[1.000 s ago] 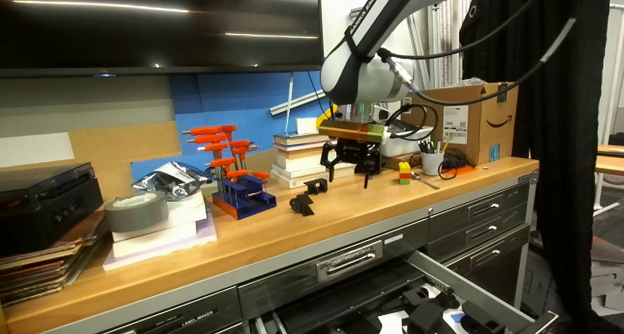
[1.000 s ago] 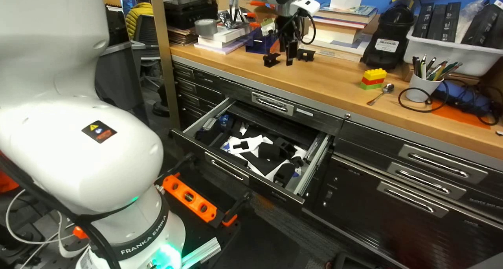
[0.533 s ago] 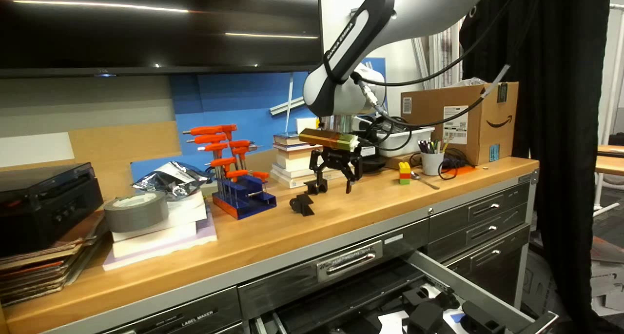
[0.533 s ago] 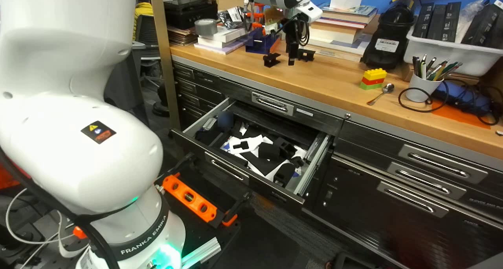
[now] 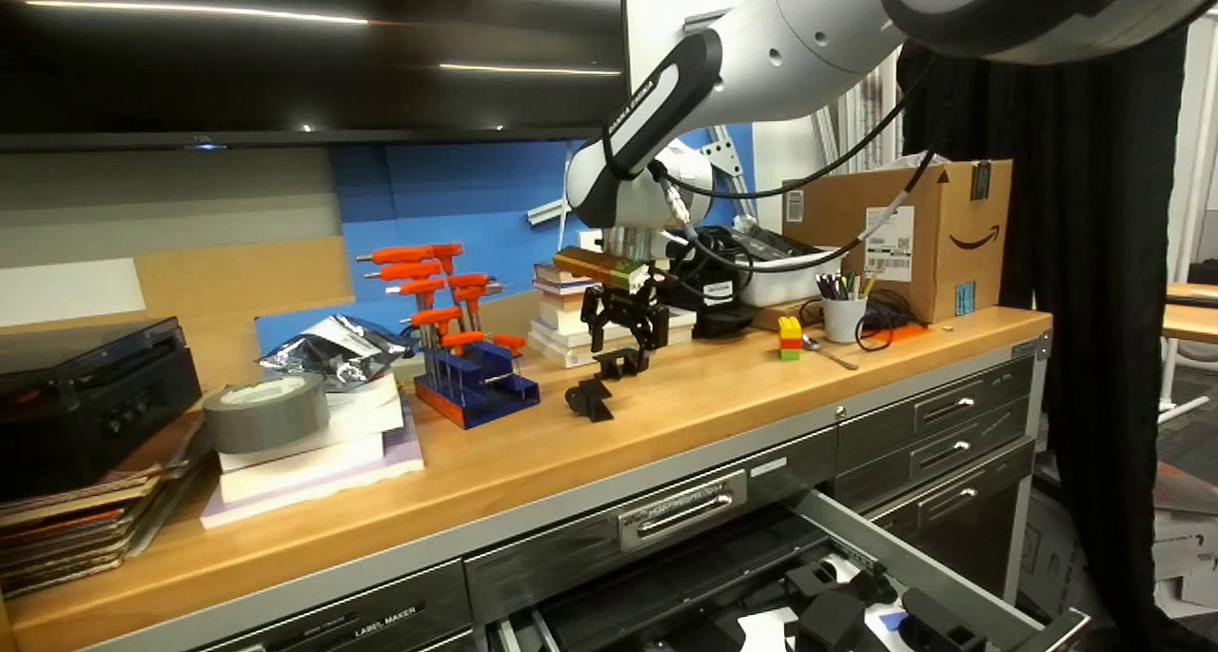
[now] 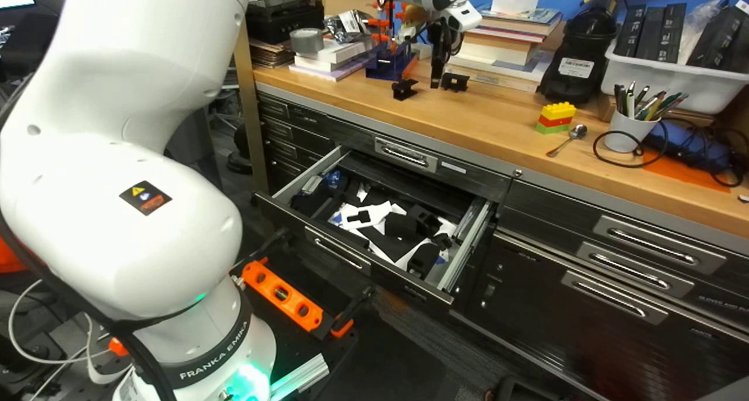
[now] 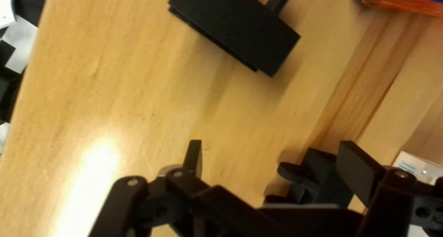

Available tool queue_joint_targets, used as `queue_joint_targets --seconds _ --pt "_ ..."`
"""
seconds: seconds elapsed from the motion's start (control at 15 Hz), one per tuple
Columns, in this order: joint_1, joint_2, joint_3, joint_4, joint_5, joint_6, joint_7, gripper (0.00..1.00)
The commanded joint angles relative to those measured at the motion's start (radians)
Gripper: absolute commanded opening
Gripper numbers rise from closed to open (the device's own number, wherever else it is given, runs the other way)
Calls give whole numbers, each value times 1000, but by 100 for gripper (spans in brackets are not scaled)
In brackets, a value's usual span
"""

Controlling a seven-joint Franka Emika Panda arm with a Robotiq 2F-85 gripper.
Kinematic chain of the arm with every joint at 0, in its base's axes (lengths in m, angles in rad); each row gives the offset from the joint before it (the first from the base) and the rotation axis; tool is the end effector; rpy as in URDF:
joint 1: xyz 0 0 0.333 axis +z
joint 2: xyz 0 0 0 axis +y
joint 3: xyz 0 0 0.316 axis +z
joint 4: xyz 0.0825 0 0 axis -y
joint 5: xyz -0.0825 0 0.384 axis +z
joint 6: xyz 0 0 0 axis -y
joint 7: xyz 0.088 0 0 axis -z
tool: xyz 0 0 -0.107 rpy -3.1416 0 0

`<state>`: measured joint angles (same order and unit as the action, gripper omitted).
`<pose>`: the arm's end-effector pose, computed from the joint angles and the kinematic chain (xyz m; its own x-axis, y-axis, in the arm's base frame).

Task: Place the black objects inside the open drawer then close the drawer

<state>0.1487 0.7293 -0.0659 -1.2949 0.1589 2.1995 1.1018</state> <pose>0.7546 0.0808 0.3306 0.4718 -0.8817 -0.0101 -0.8651 -0.4606 -0.1987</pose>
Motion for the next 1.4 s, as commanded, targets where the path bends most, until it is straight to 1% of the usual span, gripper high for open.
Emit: queue_joint_targets --seconds 0.0,0.13,0.4,0.67,0.87,1.13,1.33 --pt "-23 96 18 181 22 -23 51 100" --pt "-28 138 15 245 19 -14 73 100" --pt "-53 231 24 381 24 -32 91 100" --pt "-74 313 32 488 24 -22 111 100" --pt "-82 358 32 550 18 -13 124 100" --pt "-86 397 40 614 12 -32 119 100" --pt "-90 409 58 637 12 -86 73 100"
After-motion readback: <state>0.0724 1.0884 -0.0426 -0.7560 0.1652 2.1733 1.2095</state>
